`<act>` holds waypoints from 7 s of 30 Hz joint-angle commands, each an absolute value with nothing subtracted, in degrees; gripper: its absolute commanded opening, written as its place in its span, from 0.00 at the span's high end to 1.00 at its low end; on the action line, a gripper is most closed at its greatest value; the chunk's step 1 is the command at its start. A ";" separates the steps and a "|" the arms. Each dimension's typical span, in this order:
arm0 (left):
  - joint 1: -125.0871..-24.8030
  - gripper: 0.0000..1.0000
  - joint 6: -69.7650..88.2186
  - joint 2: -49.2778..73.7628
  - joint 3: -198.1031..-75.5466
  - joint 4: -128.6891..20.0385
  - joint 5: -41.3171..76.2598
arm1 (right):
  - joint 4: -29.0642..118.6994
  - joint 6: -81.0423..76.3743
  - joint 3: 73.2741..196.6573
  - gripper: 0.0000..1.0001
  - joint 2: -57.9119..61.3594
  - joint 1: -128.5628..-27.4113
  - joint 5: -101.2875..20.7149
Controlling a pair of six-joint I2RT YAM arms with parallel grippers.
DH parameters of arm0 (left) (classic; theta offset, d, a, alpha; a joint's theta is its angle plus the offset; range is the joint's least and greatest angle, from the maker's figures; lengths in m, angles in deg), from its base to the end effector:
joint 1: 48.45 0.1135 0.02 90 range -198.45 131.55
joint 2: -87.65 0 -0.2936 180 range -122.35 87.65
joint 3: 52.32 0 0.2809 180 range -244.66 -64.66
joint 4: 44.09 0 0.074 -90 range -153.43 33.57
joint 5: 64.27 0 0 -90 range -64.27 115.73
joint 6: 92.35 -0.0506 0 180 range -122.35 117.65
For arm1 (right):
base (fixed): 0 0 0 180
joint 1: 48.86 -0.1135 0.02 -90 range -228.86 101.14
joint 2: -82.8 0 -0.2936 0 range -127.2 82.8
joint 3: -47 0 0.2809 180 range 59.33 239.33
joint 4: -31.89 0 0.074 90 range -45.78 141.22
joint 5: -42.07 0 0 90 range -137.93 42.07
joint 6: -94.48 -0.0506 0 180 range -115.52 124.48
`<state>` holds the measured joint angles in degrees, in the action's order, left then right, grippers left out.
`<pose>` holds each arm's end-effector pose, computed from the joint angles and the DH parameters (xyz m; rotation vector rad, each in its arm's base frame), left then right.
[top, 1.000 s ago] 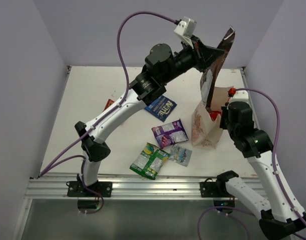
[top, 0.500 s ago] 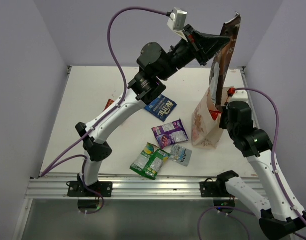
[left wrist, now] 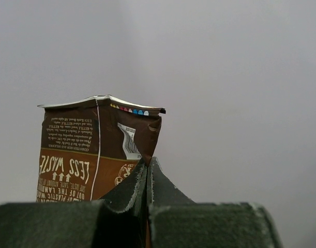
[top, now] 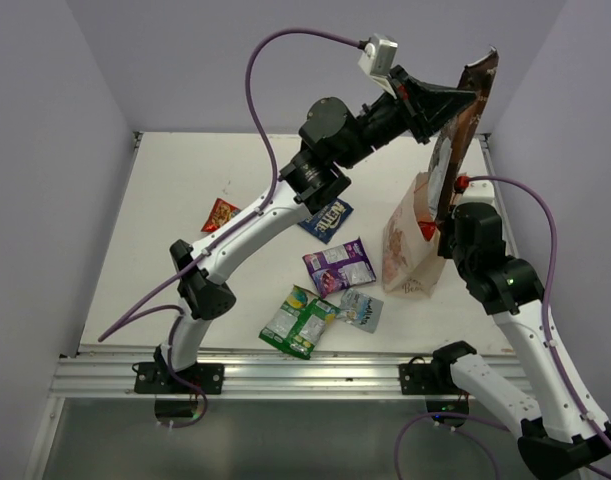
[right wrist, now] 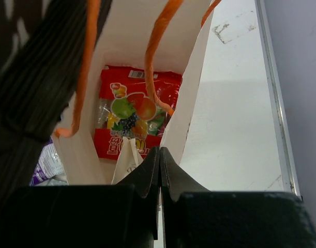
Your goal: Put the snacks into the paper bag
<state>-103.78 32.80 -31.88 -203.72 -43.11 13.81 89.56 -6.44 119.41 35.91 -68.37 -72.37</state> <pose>0.2798 -0.4229 0.5843 0.4047 1.0576 -1.5316 0.1715 0.0385 0.3850 0.0918 2.0772 -0.1320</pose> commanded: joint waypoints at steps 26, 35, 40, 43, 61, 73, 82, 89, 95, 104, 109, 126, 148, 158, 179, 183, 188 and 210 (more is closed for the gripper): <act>-105.14 1.00 28.94 -31.96 -207.74 -27.08 8.25 | 89.05 -5.72 118.66 1.00 34.46 -69.07 -72.01; -105.13 1.00 29.46 -33.29 -206.95 -23.91 6.13 | 89.05 -5.80 118.57 1.00 34.55 -68.99 -71.83; -105.05 1.00 29.46 -32.94 -206.33 -21.63 5.25 | 88.96 -5.80 118.48 1.00 34.29 -69.08 -71.83; -105.05 1.00 29.38 -32.32 -206.25 -20.84 5.08 | 88.96 -5.72 118.39 1.00 34.38 -69.08 -71.75; -105.31 1.00 29.29 -32.41 -205.55 -18.02 4.99 | 88.96 -5.63 118.48 1.00 33.67 -69.25 -71.66; -105.05 1.00 26.30 -36.10 -196.05 -21.00 6.66 | 89.22 -5.71 118.48 1.00 35.08 -69.34 -71.31; -105.05 1.00 24.28 -35.22 -188.41 -21.10 8.41 | 89.92 -5.36 120.15 1.00 35.17 -69.51 -67.36; -105.14 1.00 21.12 -31.10 -176.11 -18.46 13.16 | 92.91 -4.40 124.80 1.00 35.34 -69.60 -63.22; -105.22 1.00 16.55 -27.40 -165.83 -17.05 21.50 | 97.57 -3.69 131.48 1.00 35.52 -69.60 -61.29; -106.19 1.00 15.93 -24.59 -159.24 -22.58 21.60 | 99.42 -3.08 132.98 1.00 36.14 -69.60 -64.71; -109.88 0.85 12.59 -19.76 -155.89 -26.63 25.46 | 98.19 -3.69 130.44 1.00 35.70 -69.60 -66.73; -120.17 0.36 8.72 12.24 -129.08 -37.42 71.24 | 98.18 -6.42 128.40 1.00 37.89 -69.60 -69.63; -106.46 0.29 34.65 -4.89 -111.59 -53.09 60.72 | 97.84 -7.03 125.25 1.00 38.16 -69.60 -75.53; -104.26 0.17 35.53 -9.91 -103.95 -33.94 51.67 | 97.13 -6.59 124.63 1.00 38.33 -69.60 -74.03; -102.94 1.00 35.88 -9.75 -104.03 -22.58 40.32 | 96.61 -6.24 124.28 1.00 38.68 -69.60 -71.66; -103.11 1.00 32.02 -0.08 -112.69 -31.35 44.09 | 96.61 -6.24 124.19 1.00 38.51 -69.69 -71.39; -103.64 1.00 25.79 5.38 -127.30 -37.08 45.42 | 96.43 -6.24 124.02 1.00 38.60 -69.60 -71.13; -114.54 1.00 13.82 -9.90 -159.66 -39.53 39.17 | 96.08 -6.24 123.40 1.00 38.95 -69.60 -70.16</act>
